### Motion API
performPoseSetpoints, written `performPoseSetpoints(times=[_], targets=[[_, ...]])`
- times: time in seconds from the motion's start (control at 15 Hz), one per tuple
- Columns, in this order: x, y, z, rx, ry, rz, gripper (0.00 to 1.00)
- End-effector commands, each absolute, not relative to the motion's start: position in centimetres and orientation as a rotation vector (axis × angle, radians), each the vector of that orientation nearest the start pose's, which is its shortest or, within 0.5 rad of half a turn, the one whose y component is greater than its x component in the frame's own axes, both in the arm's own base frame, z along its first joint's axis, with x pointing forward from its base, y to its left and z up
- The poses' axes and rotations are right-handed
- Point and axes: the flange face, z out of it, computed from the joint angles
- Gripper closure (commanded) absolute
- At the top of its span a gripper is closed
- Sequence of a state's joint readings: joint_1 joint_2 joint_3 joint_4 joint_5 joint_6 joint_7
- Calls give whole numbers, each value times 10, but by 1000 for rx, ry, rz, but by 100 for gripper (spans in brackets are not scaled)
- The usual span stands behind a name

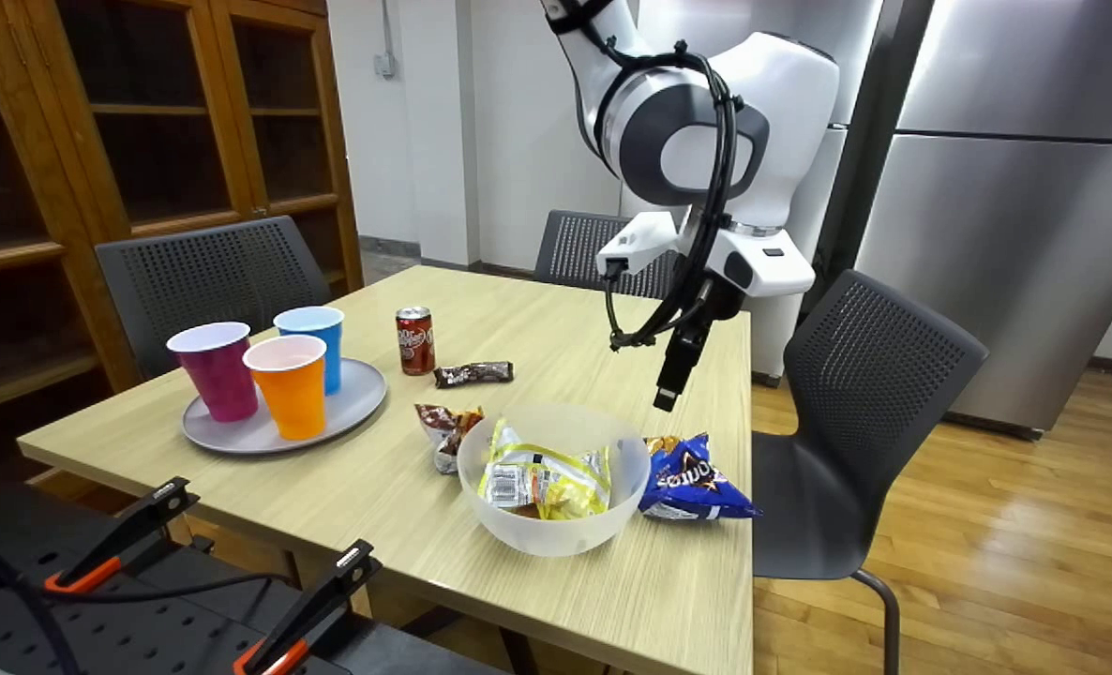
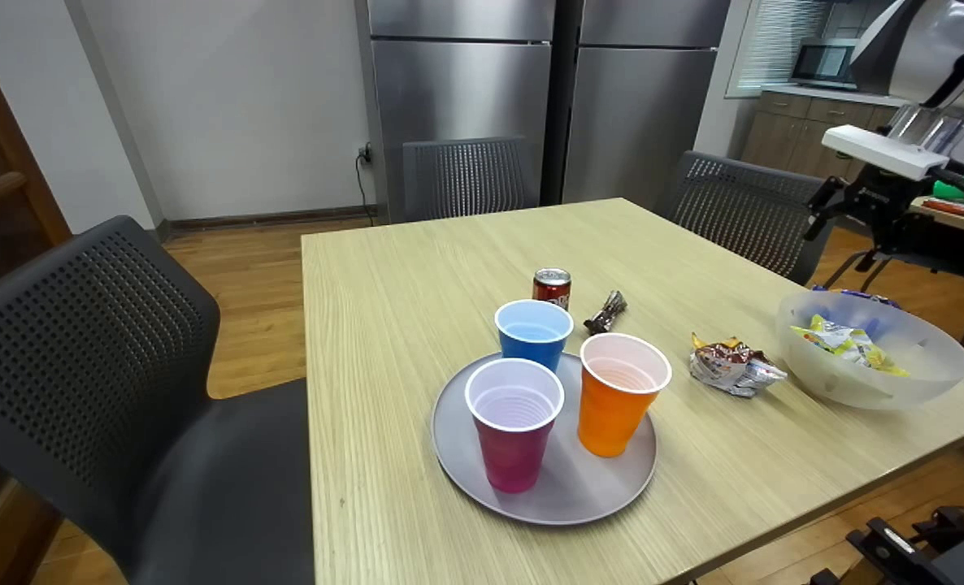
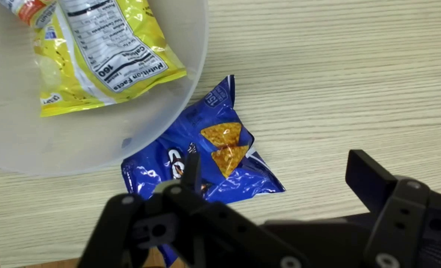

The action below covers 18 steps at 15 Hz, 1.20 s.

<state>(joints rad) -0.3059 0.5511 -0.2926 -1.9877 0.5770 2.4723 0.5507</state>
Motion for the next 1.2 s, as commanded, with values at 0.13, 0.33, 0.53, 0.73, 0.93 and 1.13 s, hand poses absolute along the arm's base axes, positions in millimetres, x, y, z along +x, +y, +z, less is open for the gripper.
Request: performPoseSetpoints(times=[0.13, 0.33, 0.53, 0.73, 0.93, 1.13], targets=[[504, -355, 178, -2017, 2178, -17, 0], [500, -358, 168, -2018, 2211, -19, 0], [495, -360, 158, -2015, 2235, -3, 0], [491, -362, 151, -2010, 2254, 9, 0], [489, -363, 147, -2008, 2268, 22, 0], [488, -364, 143, -2010, 2276, 32, 0]])
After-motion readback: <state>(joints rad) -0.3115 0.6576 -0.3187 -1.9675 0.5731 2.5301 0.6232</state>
